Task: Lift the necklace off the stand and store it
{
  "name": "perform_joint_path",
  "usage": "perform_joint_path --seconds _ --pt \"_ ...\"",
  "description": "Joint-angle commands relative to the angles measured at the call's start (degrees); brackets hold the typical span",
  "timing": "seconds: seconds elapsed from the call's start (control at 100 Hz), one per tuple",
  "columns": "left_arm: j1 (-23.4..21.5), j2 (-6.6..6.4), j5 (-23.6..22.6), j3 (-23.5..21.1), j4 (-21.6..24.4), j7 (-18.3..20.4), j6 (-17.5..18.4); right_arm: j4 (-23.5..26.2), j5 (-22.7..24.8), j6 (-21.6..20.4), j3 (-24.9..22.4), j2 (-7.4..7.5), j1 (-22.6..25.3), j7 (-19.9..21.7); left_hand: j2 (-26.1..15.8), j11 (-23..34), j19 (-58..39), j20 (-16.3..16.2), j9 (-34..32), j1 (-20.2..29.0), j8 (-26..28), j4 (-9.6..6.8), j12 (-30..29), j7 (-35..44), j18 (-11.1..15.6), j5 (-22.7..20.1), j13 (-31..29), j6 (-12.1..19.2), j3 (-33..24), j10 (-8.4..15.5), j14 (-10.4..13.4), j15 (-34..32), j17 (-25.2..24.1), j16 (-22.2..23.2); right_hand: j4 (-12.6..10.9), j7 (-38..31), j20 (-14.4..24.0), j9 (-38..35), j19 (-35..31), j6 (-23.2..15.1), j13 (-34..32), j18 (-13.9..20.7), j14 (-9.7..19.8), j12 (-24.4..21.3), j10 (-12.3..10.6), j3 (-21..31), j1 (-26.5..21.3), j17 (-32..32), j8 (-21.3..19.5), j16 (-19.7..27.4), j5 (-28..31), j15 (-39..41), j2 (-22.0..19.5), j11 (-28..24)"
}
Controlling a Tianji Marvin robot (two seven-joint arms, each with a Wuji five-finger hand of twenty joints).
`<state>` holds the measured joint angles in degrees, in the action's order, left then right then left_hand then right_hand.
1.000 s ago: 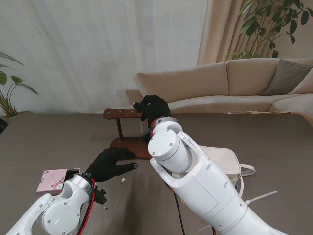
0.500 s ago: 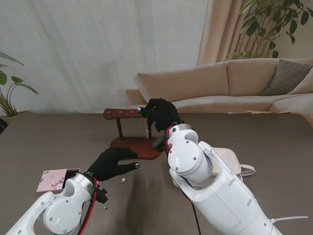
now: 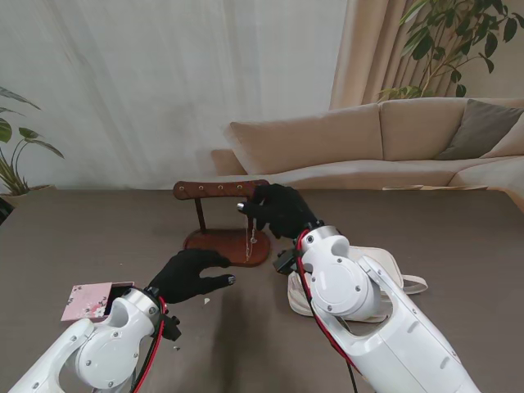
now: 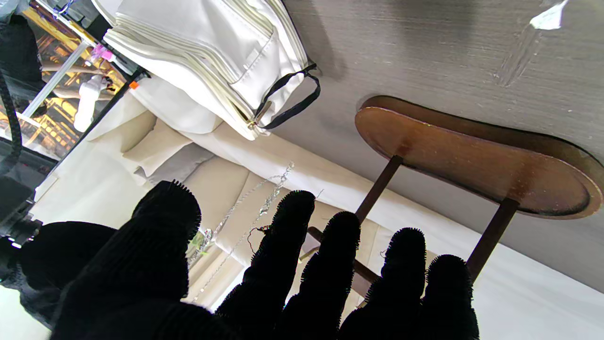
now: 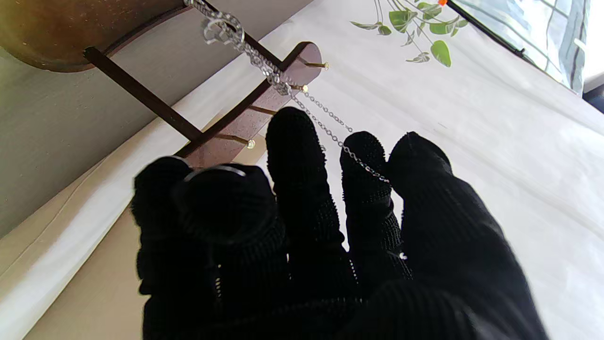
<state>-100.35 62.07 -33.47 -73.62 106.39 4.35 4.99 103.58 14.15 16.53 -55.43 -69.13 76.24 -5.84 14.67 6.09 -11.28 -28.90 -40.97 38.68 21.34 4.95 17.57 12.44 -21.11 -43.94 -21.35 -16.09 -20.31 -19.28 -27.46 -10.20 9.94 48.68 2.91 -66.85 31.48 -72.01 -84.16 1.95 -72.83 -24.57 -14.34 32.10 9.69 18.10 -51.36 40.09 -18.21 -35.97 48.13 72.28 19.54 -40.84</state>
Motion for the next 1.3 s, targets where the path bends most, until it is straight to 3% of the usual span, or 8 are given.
perform_joint_path --seconds 0.0,0.23,0.52,0.73,0.97,1.11,1.16,1.29 --pt "-0.31 -0.01 -0.55 -0.31 0.23 1.21 -0.25 0.7 0.72 -0.86 -0.18 0.61 1.06 1.57 -2.78 -0.15 0.01 -0.64 0.67 1.13 0.02 -2.6 0.17 -0.7 0.45 1.28 -0.36 1.38 1.01 -0.17 -0.37 0.54 -0.38 -0.5 1.21 0.2 -1.35 -2.29 -3.35 -0.98 -1.87 -0.44 1.26 1.01 -1.66 0.12 -0.39 10.6 -1.19 -0.69 0.92 1.54 1.14 0.56" --pt "-3.49 -1.04 -4.31 -4.09 3.66 6.0 -0.91 1.74 1.92 -4.88 -1.64 1.79 3.25 3.76 -2.53 -0.53 0.31 -0.61 2.46 0.92 -0.81 -2.58 0.04 -2.42 1.45 4.74 0.93 2.28 0.99 0.5 0.66 1.01 -1.31 -0.92 1.21 0.08 -1.41 -2.28 -3.31 -1.37 -1.87 0.15 2.08 1.1 -2.02 0.37 -0.12 10.73 -1.32 -0.67 0.73 1.41 1.07 0.57" --pt "-11.02 -1.91 -11.75 -13.07 9.54 11.33 0.12 3.16 1.99 -7.61 -3.28 2.69 5.78 5.66 -0.2 -1.54 1.86 -0.22 8.01 -0.32 -3.22 -2.61 -0.41 -5.98 4.38 12.05 5.25 2.81 0.04 2.58 3.01 2.27 -5.22 -2.18 1.23 0.0 -1.45 -2.26 -3.33 -1.42 -1.88 0.28 1.95 1.12 -2.0 0.58 -0.02 10.76 -1.24 -0.72 0.76 1.44 1.16 0.61" --pt "-14.93 -2.11 -15.97 -18.49 11.13 13.72 1.07 3.9 1.88 -8.86 -3.84 3.13 7.06 6.74 3.48 -2.44 3.6 0.75 13.11 -3.51 -5.41 -1.82 -1.98 -7.32 6.96 16.68 9.26 2.49 -6.09 4.0 4.67 3.45 -8.51 -6.72 1.25 0.0 -1.47 -2.28 -3.33 -1.39 -1.86 0.28 2.05 1.12 -2.09 0.66 0.08 10.76 -1.21 -0.7 0.75 1.35 1.06 0.63" --pt "-16.76 -2.44 -20.91 -22.83 9.58 16.14 2.74 4.82 1.97 -10.0 -4.8 3.72 8.35 8.36 6.46 -4.66 6.91 3.91 23.54 -7.93 -8.2 -0.47 -4.64 -10.86 12.6 25.66 16.51 0.89 -10.45 6.0 8.88 5.64 -14.01 -13.58 1.24 -0.05 -1.48 -2.24 -3.34 -1.47 -1.89 0.28 2.14 1.12 -2.21 0.73 0.12 10.75 -1.23 -0.7 0.6 1.33 1.05 0.66" --pt "-17.43 -2.7 -23.18 -25.23 8.63 18.45 3.14 5.09 1.82 -10.11 -5.26 3.95 8.81 9.14 8.42 -5.22 10.73 10.63 28.64 -8.48 -9.53 0.69 -5.69 -12.47 14.72 30.57 20.1 -0.7 -10.5 6.53 11.57 6.2 -12.93 -17.14 1.25 -0.09 -1.48 -2.26 -3.34 -1.35 -1.88 0.28 2.1 1.12 -2.09 0.76 0.12 10.75 -1.22 -0.72 0.67 1.39 1.04 0.66" --pt "-17.64 -2.81 -24.17 -26.03 8.36 19.41 3.26 5.19 1.75 -10.16 -5.4 4.03 8.98 9.43 9.3 -5.26 11.73 14.74 30.39 -8.94 -9.8 1.22 -5.89 -12.55 15.45 32.14 20.7 -1.11 -11.26 6.55 12.54 6.65 -12.44 -18.8 1.25 -0.1 -1.48 -2.26 -3.34 -1.37 -1.9 0.28 2.14 1.12 -2.09 0.77 0.09 10.75 -1.22 -0.74 0.68 1.41 1.09 0.66" --pt "-18.28 -2.91 -26.28 -27.72 7.4 20.68 3.16 5.43 1.7 -10.42 -5.72 4.21 9.44 9.98 11.43 -5.3 12.03 19.32 32.52 -9.67 -10.08 1.9 -6.0 -12.73 16.35 34.34 20.48 -2.01 -13.25 6.54 13.09 8.11 -12.3 -23.89 1.25 -0.1 -1.49 -2.26 -3.34 -1.44 -1.89 0.28 2.2 1.13 -2.1 0.79 0.1 10.75 -1.21 -0.77 0.6 1.47 1.03 0.65"
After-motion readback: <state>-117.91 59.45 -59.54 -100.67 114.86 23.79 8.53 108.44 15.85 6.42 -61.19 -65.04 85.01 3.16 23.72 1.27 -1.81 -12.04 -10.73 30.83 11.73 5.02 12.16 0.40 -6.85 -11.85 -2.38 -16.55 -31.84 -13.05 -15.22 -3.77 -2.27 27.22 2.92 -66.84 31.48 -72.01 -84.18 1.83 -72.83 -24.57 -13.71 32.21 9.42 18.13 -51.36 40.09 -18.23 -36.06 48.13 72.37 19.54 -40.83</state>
